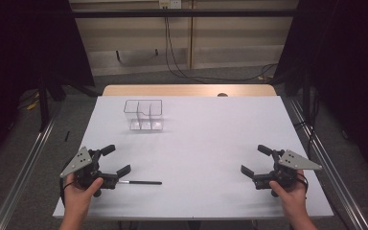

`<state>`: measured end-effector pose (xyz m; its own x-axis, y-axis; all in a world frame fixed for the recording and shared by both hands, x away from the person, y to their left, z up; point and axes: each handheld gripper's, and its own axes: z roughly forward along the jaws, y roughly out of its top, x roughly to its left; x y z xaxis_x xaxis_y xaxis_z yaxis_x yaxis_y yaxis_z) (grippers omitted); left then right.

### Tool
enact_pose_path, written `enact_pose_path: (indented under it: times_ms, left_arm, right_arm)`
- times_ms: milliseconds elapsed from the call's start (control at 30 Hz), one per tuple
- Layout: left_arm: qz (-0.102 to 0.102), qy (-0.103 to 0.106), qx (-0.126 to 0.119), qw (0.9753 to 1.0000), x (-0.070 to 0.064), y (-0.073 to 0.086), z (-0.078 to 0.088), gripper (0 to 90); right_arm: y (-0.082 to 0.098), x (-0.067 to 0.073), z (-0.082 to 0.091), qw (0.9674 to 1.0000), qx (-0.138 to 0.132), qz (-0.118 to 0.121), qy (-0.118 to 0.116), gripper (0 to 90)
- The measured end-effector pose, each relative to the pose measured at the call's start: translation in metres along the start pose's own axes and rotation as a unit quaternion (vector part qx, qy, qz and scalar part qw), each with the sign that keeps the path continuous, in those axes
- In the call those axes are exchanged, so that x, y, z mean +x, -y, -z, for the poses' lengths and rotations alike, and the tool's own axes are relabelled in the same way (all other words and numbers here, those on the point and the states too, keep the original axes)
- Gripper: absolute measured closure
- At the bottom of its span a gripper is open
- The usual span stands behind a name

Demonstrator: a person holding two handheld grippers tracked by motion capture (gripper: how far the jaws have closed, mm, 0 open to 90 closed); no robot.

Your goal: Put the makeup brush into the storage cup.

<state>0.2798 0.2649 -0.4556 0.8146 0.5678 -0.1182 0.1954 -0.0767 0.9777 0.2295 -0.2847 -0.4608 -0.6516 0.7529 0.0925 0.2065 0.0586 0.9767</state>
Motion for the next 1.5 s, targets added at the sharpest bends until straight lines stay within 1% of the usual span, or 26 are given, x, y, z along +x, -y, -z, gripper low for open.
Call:
enact_pose_path:
  times_ms: [100, 367, 400, 433, 467, 500, 533, 600, 633, 667, 767, 933, 967, 1000, 1033, 1067, 1100, 1133, 1200, 1267, 1300, 1333, 1367, 1400, 1433, 1500]
  left_arm:
    - [-0.001, -0.002, 0.002, 1.0, 0.0, 0.0, 0.0, 1.2]
    - [-0.005, 0.004, 0.009, 0.9999, -0.001, 0.0, -0.002, 1.2]
    - [-0.012, 0.004, 0.016, 0.9998, -0.002, -0.001, -0.004, 1.1]
    - [-0.012, 0.004, 0.016, 0.9998, -0.002, -0.001, -0.004, 1.1]
    - [-0.017, 0.009, 0.026, 0.9995, -0.004, -0.002, -0.006, 1.1]
    - [-0.017, 0.009, 0.026, 0.9995, -0.004, -0.002, -0.006, 1.0]
    - [-0.025, 0.014, 0.039, 0.9988, -0.005, -0.003, -0.008, 1.0]
    - [-0.031, 0.019, 0.048, 0.9982, -0.006, -0.004, -0.011, 1.1]
    - [-0.033, 0.023, 0.054, 0.9977, -0.007, -0.005, -0.012, 1.0]
    - [-0.028, 0.027, 0.056, 0.9977, -0.007, -0.005, -0.014, 1.0]
    - [-0.031, 0.04, 0.077, 0.9958, -0.008, -0.005, -0.018, 0.9]
    - [-0.036, 0.057, 0.121, 0.9904, -0.011, -0.003, -0.027, 0.6]
    - [-0.042, 0.061, 0.126, 0.9892, -0.012, -0.004, -0.028, 0.6]
    - [-0.038, 0.066, 0.128, 0.9888, -0.012, -0.004, -0.029, 0.6]
    - [-0.039, 0.07, 0.139, 0.987, -0.013, -0.004, -0.031, 0.5]
    - [-0.035, 0.073, 0.141, 0.9868, -0.014, -0.004, -0.031, 0.5]
    - [-0.029, 0.077, 0.147, 0.9857, -0.014, -0.004, -0.032, 0.6]
    - [-0.029, 0.078, 0.153, 0.9847, -0.014, -0.003, -0.033, 0.6]
    - [-0.026, 0.083, 0.175, 0.9808, -0.016, -0.002, -0.034, 1.4]
    - [-0.035, 0.087, 0.194, 0.9766, -0.017, -0.002, -0.036, 1.9]
    - [-0.034, 0.088, 0.202, 0.9749, -0.017, -0.002, -0.037, 2.5]
    - [-0.036, 0.084, 0.207, 0.974, -0.017, -0.002, -0.038, 3.3]
    - [-0.041, 0.081, 0.217, 0.9719, -0.017, -0.002, -0.038, 4.7]
    - [-0.046, 0.082, 0.228, 0.9691, -0.017, -0.002, -0.038, 5.1]
    - [-0.042, 0.085, 0.234, 0.9675, -0.017, -0.001, -0.038, 6.3]
    - [-0.049, 0.083, 0.248, 0.964, -0.017, -0.001, -0.039, 7.9]
  right_arm:
    - [0.0, 0.0, 0.0, 1.0, 0.001, -0.001, 0.0, 0.0]
    - [0.0, -0.002, 0.0, 1.0, 0.002, 0.001, -0.001, 0.0]
    - [0.0, -0.002, 0.0, 1.0, 0.002, 0.001, -0.002, 0.0]
    - [0.0, -0.002, 0.0, 1.0, 0.002, 0.001, -0.002, 0.0]
    - [0.0, -0.001, 0.0, 1.0, 0.004, 0.001, -0.002, 0.0]
    - [0.0, -0.001, 0.0, 1.0, 0.004, 0.001, -0.002, 0.0]
    - [0.0, -0.001, 0.001, 1.0, 0.004, 0.001, -0.002, 0.0]
    - [0.0, 0.0, 0.001, 1.0, 0.006, 0.003, -0.002, 0.0]
    - [0.0, 0.0, 0.002, 1.0, 0.006, 0.005, -0.003, 0.0]
    - [-0.001, 0.0, 0.002, 1.0, 0.005, 0.007, -0.003, 0.0]
    - [0.0, 0.0, 0.002, 1.0, 0.005, 0.005, -0.003, 0.0]
    - [0.0, 0.0, 0.001, 0.9999, 0.009, 0.005, -0.003, 0.0]
    - [0.0, 0.0, 0.001, 0.9999, 0.009, 0.005, -0.003, 0.0]
    - [0.0, -0.001, 0.001, 0.9999, 0.009, 0.006, -0.003, 0.0]
    - [0.0, 0.0, 0.001, 0.9999, 0.009, 0.005, -0.004, 0.0]
    - [0.0, -0.001, 0.001, 0.9999, 0.009, 0.006, -0.003, 0.0]
    - [0.0, 0.0, 0.001, 0.9999, 0.009, 0.006, -0.003, 0.0]
    - [0.0, -0.001, 0.001, 0.9999, 0.008, 0.006, -0.005, 0.0]
    - [0.0, -0.001, 0.0, 0.9999, 0.008, 0.006, -0.005, 0.0]
    - [-0.001, -0.001, 0.0, 0.9999, 0.008, 0.007, -0.005, 0.0]
    - [-0.001, -0.001, 0.0, 0.9999, 0.008, 0.007, -0.005, 0.0]
    - [0.0, -0.001, 0.0, 0.9999, 0.008, 0.006, -0.005, 0.0]
    - [0.0, -0.001, 0.0, 0.9999, 0.009, 0.006, -0.005, 0.0]
    - [0.0, -0.001, 0.0, 0.9999, 0.009, 0.006, -0.005, 0.0]
    - [0.0, -0.001, 0.0, 0.9999, 0.009, 0.006, -0.006, 0.0]
    - [-0.001, -0.002, 0.0, 0.9999, 0.009, 0.007, -0.006, 0.0]
